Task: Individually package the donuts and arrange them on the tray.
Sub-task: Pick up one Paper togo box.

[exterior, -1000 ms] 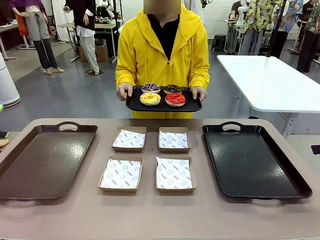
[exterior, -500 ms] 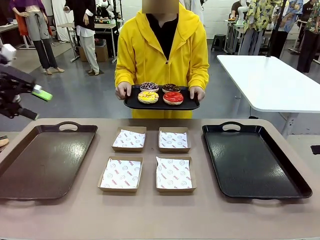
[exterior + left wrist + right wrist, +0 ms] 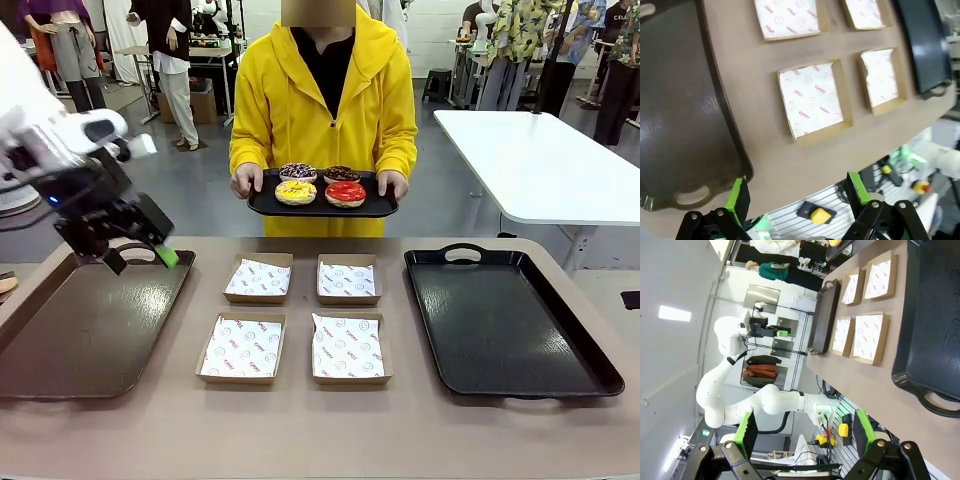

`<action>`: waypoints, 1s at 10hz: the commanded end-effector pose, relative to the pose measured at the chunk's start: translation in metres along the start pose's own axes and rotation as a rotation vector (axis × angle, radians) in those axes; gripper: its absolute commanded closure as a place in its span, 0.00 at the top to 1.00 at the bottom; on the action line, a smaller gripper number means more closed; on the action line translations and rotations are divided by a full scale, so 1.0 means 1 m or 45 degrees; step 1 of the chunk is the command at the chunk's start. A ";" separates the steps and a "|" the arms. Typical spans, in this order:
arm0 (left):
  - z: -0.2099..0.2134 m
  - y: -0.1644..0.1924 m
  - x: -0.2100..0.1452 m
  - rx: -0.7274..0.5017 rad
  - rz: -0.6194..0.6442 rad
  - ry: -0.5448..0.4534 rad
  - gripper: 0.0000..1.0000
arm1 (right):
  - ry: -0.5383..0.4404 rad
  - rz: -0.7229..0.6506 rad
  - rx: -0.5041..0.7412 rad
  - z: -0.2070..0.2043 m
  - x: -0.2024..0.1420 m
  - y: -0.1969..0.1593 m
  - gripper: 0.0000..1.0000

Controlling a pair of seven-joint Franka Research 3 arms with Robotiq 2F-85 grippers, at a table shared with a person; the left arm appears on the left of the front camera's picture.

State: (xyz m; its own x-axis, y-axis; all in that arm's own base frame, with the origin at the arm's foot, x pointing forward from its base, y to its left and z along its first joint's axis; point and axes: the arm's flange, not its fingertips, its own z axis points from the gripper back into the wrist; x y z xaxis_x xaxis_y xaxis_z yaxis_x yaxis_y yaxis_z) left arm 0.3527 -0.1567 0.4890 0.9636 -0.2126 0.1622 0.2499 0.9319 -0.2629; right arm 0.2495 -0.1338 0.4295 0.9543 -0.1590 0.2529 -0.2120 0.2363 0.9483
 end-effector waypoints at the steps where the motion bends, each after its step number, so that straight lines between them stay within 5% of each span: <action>1: -0.037 -0.021 0.003 0.146 0.017 0.001 1.00 | -0.006 0.012 0.014 0.001 0.000 0.000 1.00; 6: -0.135 -0.055 0.006 0.226 0.039 0.051 1.00 | -0.006 0.012 0.014 0.001 0.000 0.000 1.00; 10: -0.127 -0.049 -0.006 0.213 0.004 0.087 1.00 | -0.006 0.012 0.014 0.001 0.000 0.000 1.00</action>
State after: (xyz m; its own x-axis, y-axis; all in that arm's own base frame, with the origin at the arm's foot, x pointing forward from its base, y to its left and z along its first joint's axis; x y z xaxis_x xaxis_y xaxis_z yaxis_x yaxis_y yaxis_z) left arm 0.3518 -0.2415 0.3739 0.9724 -0.2120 0.0975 0.2230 0.9673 -0.1212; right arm 0.2493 -0.1345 0.4293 0.9544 -0.1611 0.2513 -0.2099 0.2368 0.9486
